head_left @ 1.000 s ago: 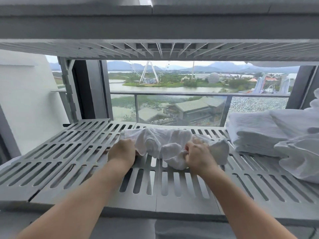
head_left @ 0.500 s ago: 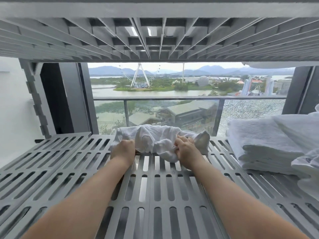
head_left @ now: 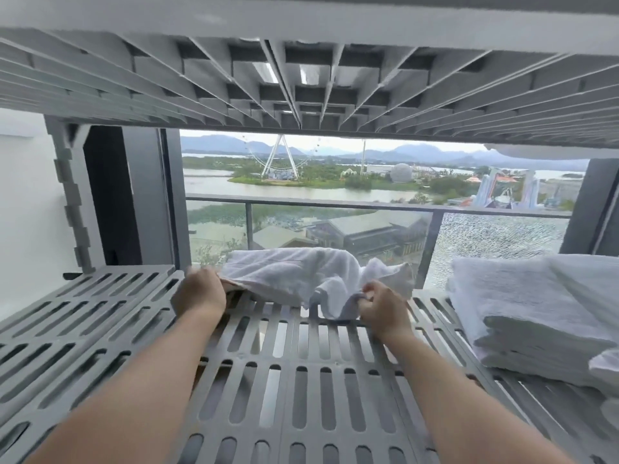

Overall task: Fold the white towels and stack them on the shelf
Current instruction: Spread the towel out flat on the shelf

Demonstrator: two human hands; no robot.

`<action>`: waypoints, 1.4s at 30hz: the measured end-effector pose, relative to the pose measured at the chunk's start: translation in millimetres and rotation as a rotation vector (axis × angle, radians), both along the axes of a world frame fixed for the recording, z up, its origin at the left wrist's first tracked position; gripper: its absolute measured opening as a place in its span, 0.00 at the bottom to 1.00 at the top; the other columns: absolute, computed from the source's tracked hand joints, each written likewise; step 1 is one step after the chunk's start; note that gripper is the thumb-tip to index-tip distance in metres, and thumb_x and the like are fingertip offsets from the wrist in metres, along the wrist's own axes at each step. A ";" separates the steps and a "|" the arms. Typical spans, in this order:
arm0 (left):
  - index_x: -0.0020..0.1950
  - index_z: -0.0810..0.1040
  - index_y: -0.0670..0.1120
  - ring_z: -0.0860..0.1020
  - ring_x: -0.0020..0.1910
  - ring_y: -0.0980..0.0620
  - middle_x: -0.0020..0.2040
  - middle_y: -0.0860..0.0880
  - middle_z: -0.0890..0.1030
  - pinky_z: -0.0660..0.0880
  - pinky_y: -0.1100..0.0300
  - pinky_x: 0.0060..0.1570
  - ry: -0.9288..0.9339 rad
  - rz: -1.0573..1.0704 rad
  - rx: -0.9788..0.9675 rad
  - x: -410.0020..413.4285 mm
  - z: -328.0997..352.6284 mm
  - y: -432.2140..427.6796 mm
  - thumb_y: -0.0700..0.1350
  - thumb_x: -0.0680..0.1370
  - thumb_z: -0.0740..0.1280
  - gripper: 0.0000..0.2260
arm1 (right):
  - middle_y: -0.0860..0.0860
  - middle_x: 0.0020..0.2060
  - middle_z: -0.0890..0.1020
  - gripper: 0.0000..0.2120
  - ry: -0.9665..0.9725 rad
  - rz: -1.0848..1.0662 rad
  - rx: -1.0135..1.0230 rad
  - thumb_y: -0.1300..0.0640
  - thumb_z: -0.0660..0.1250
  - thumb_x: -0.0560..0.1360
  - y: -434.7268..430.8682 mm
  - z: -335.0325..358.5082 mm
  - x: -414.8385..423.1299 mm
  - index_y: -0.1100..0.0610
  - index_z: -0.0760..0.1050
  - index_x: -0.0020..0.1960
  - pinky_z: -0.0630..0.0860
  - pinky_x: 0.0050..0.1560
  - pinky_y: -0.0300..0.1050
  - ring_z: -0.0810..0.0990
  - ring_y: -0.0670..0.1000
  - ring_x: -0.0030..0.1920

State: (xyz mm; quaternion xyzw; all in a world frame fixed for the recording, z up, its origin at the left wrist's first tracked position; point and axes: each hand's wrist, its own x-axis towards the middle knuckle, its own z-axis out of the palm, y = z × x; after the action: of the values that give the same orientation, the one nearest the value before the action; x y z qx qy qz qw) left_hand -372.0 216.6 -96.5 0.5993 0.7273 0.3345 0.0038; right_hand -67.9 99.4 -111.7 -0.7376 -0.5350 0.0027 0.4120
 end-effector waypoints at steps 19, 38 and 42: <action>0.59 0.80 0.47 0.77 0.58 0.41 0.60 0.44 0.79 0.77 0.46 0.57 0.291 -0.179 -0.239 31.5 11.1 -50.9 0.39 0.79 0.62 0.12 | 0.48 0.38 0.82 0.07 -0.026 0.342 -0.114 0.52 0.71 0.74 -15.6 -1.0 -6.3 0.53 0.75 0.42 0.72 0.40 0.45 0.79 0.50 0.40; 0.48 0.79 0.51 0.75 0.43 0.47 0.49 0.47 0.80 0.68 0.57 0.37 0.187 -0.233 0.187 55.8 -15.6 20.2 0.39 0.81 0.60 0.10 | 0.54 0.45 0.78 0.04 -0.020 -0.355 0.011 0.58 0.63 0.77 42.2 -15.4 8.3 0.53 0.77 0.49 0.73 0.47 0.48 0.76 0.57 0.48; 0.54 0.80 0.50 0.74 0.44 0.44 0.53 0.45 0.79 0.71 0.54 0.37 0.044 -0.079 0.075 26.1 -13.2 6.7 0.39 0.81 0.57 0.13 | 0.54 0.39 0.82 0.02 0.189 -0.332 0.196 0.58 0.63 0.80 30.6 -6.9 22.4 0.55 0.74 0.50 0.71 0.38 0.46 0.77 0.57 0.38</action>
State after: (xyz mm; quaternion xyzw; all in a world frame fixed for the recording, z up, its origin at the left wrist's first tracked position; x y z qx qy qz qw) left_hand -345.9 223.3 -109.7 0.6346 0.6899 0.3477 -0.0214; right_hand -45.5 130.0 -118.5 -0.7683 -0.3631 -0.0483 0.5249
